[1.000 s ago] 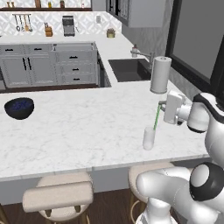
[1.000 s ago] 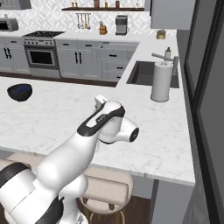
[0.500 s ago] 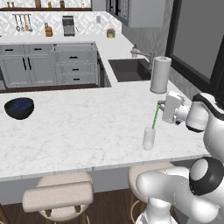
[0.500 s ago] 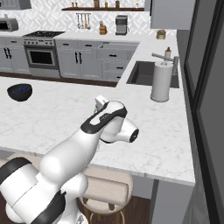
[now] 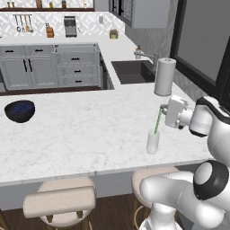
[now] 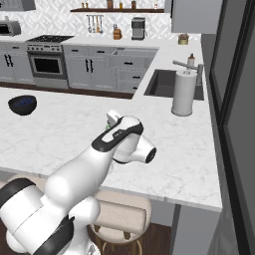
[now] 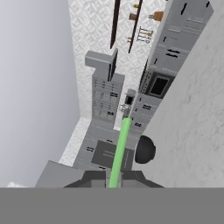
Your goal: Take a straw from the drawer in front and place it inside the glass cup on the dining counter.
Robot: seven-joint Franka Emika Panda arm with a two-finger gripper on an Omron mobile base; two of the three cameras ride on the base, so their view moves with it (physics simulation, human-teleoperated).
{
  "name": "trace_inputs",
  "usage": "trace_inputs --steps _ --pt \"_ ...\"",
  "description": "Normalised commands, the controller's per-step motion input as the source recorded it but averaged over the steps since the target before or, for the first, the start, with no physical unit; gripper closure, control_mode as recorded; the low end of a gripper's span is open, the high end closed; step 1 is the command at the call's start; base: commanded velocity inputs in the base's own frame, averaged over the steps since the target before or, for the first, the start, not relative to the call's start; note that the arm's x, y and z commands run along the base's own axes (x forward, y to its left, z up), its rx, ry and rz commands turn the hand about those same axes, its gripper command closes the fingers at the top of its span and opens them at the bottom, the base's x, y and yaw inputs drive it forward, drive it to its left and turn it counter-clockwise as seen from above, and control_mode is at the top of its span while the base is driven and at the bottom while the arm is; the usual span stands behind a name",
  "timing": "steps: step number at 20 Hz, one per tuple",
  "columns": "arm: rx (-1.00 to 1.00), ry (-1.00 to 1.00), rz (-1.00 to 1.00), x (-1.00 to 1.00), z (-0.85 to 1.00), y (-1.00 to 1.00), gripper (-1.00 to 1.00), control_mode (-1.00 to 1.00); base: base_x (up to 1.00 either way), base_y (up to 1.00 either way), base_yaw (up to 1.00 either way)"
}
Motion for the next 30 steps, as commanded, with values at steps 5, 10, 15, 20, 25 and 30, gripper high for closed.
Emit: trace_inputs --steps 5,10,15,20,25,30 --pt "0.00 0.00 -0.03 0.10 -0.22 0.03 1.00 -1.00 0.00 0.00 0.00" --pt "0.00 0.00 -0.03 0.35 -0.21 0.00 1.00 -1.00 0.00 0.00 0.00" --pt "0.00 0.00 -0.03 0.33 -0.20 0.00 1.00 -1.00 0.00 0.00 0.00" --pt "0.00 0.00 -0.03 0.28 -0.23 0.00 1.00 -1.00 0.00 0.00 0.00" --pt "-0.01 0.00 -0.02 -0.17 -0.14 -0.11 1.00 -1.00 0.00 0.00 0.00" --pt "0.00 0.00 -0.02 -0.45 -0.15 -0.19 1.00 -1.00 0.00 0.00 0.00"
